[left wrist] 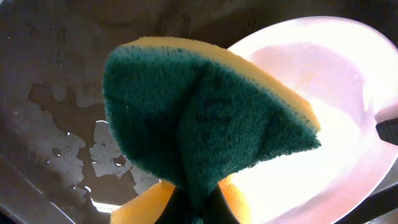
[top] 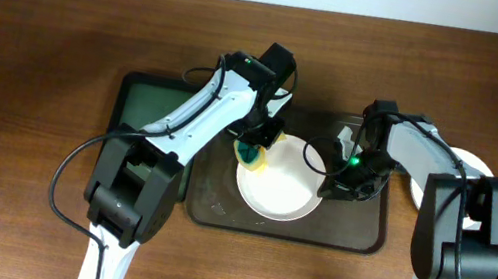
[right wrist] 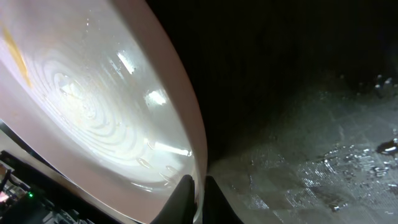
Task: Clean dirty plates on tray and stack at the side
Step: 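Scrub the last plate with the sponge in the left gripper, then drop the sponge into the black tray with the left gripper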
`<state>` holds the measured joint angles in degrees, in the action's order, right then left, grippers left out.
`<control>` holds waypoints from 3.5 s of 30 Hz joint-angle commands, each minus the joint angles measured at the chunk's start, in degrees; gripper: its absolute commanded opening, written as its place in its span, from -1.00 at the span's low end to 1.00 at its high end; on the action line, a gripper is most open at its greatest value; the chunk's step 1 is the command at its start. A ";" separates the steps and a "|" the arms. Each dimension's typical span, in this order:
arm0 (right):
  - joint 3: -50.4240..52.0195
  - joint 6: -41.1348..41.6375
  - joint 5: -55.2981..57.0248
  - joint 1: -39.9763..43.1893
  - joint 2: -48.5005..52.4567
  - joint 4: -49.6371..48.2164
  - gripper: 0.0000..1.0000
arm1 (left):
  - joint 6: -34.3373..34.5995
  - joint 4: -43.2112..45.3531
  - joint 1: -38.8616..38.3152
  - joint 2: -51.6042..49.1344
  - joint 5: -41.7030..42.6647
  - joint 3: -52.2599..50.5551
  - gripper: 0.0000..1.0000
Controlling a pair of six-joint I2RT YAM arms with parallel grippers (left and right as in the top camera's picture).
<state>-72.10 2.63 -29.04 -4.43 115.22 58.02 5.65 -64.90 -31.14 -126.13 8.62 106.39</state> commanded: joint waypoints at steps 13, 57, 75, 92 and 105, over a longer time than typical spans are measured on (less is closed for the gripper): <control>0.44 1.51 -0.50 -0.04 -1.25 -0.92 -0.92 | 2.49 6.82 -3.28 -0.52 0.35 -7.39 -1.00; 0.44 4.33 -0.31 -0.04 -1.25 -2.38 -0.92 | 4.11 -4.00 0.94 4.48 7.30 5.64 -1.00; 0.44 4.35 0.35 -0.04 -1.25 -2.40 -0.59 | 8.46 -7.91 18.58 6.01 -18.51 -3.23 -1.00; 0.44 5.42 6.32 -1.25 -1.25 -3.74 -0.43 | 6.78 -5.09 26.56 9.55 -0.94 -5.57 0.89; -6.01 11.52 17.73 -7.93 -1.31 -2.16 -0.92 | 6.29 -5.11 30.95 36.24 -5.01 3.61 0.99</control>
<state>-73.52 13.10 -15.77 -11.90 113.32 53.34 12.86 -69.78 -0.36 -92.82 4.08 110.04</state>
